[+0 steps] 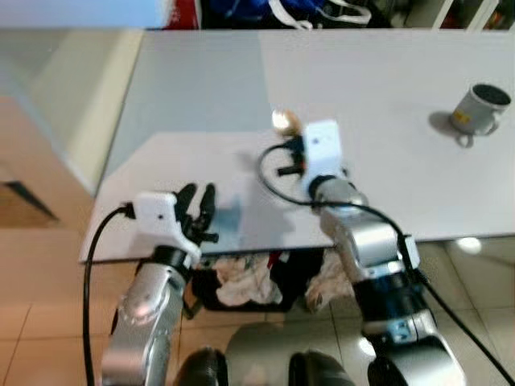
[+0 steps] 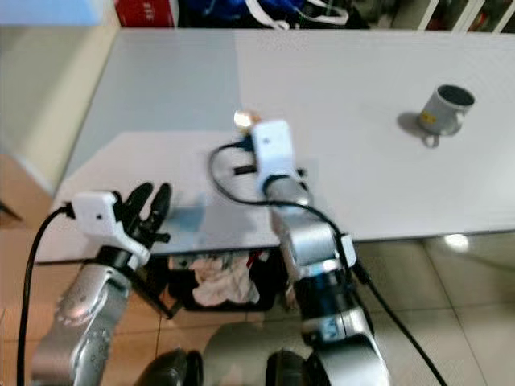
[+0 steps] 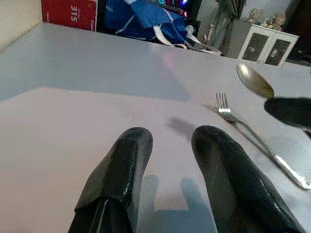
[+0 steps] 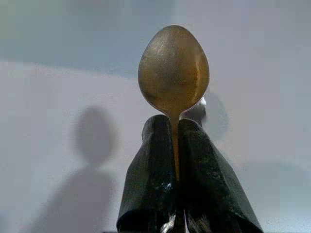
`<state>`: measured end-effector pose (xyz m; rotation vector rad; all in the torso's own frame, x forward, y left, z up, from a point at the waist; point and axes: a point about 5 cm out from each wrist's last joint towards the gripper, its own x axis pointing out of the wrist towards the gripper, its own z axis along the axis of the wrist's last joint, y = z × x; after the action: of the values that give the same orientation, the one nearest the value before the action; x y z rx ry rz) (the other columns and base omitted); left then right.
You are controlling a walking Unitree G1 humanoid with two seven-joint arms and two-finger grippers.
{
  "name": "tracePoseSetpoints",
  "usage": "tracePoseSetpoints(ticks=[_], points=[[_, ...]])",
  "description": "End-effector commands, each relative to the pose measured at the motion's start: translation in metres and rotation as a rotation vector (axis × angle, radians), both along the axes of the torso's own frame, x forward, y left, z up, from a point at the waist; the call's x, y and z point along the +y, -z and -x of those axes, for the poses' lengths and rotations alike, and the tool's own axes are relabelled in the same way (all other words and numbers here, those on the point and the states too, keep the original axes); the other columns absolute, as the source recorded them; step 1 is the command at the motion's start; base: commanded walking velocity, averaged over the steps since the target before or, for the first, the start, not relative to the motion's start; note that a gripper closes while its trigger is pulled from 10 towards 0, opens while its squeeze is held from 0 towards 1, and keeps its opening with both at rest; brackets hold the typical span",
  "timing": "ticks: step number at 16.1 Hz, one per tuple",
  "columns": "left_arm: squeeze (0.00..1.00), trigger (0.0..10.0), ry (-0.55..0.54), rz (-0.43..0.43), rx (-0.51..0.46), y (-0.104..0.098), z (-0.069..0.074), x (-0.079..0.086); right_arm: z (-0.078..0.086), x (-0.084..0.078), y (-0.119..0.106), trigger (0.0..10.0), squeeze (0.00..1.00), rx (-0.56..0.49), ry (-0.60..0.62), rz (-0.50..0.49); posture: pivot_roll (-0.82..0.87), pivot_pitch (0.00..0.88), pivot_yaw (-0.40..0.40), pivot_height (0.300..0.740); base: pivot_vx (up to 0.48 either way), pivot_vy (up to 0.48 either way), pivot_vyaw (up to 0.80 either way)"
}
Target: Setting the table
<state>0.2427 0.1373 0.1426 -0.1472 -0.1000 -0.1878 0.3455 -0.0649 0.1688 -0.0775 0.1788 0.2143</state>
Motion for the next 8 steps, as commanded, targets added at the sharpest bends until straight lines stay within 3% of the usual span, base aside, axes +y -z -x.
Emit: tracePoseSetpoints(ticks=[1, 3, 5, 8], points=[[0.00, 10.0, -0.011, -0.013, 0.016, 0.000, 0.004, 0.001, -0.004, 0.005, -0.004, 10.0, 0.00, -0.012, 0.036, 0.018, -0.06, 0.205, -0.013, 0.740, 0.000, 0.000, 0.00], [0.00, 10.0, -0.006, -0.017, 0.023, -0.001, 0.009, 0.000, -0.009, 0.008, -0.005, 10.0, 0.00, -0.020, 0.068, 0.021, -0.05, 0.224, -0.011, 0.740, 0.000, 0.000, 0.00], [0.00, 10.0, -0.007, -0.028, 0.037, -0.002, 0.018, -0.002, -0.018, 0.023, -0.010, 10.0, 0.00, -0.053, 0.031, 0.003, -0.03, 0.256, -0.011, 0.740, 0.000, 0.000, 0.00], [0.00, 10.0, -0.015, -0.024, 0.048, -0.005, 0.027, -0.002, -0.028, 0.024, -0.020, 10.0, 0.00, -0.078, 0.038, 0.008, -0.02, 0.290, -0.012, 0.740, 0.000, 0.000, 0.00]])
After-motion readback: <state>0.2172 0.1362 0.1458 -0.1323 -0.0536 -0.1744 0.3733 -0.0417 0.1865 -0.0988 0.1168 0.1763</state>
